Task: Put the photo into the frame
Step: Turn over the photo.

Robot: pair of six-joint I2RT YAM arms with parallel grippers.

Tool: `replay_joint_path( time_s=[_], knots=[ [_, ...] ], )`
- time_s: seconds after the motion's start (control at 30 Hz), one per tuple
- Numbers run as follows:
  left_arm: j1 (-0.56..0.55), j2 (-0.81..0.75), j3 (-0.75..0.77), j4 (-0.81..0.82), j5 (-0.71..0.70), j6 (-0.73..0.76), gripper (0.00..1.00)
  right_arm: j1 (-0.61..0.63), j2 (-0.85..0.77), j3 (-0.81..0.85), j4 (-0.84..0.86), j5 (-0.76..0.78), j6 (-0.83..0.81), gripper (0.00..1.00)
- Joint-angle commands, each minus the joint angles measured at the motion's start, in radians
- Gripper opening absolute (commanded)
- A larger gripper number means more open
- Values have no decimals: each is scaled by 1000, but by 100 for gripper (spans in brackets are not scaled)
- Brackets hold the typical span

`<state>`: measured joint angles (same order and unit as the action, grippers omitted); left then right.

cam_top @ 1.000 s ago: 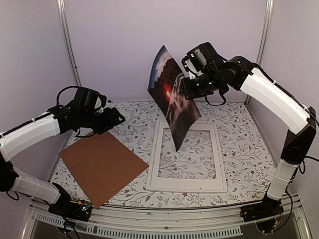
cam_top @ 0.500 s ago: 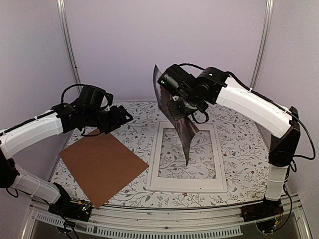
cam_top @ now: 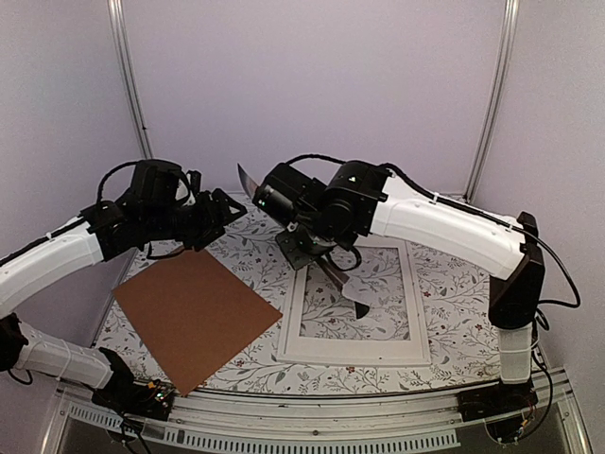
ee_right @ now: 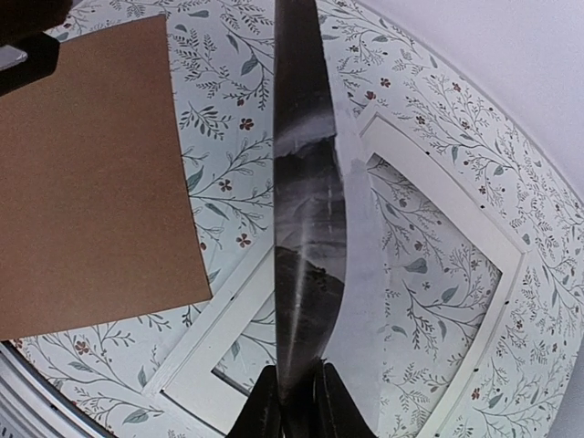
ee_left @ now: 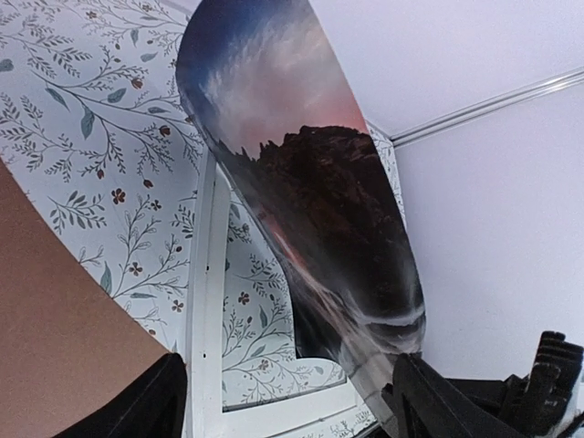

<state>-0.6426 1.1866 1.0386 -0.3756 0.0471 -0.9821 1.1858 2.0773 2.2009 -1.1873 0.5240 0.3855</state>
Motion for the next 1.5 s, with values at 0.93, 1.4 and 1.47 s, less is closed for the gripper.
replay_joint_path(
  time_s=[0.93, 1.4, 1.47],
  knots=[
    [-14, 103, -201, 222, 102, -123, 76, 37, 31, -72, 244, -327, 23, 33],
    [16, 157, -308, 158, 5, 40, 77, -190, -190, -600, 504, -432, 29, 59],
    [17, 186, -328, 175, 27, 50, 77, -238, -208, -658, 543, -458, 24, 61]
  ],
)
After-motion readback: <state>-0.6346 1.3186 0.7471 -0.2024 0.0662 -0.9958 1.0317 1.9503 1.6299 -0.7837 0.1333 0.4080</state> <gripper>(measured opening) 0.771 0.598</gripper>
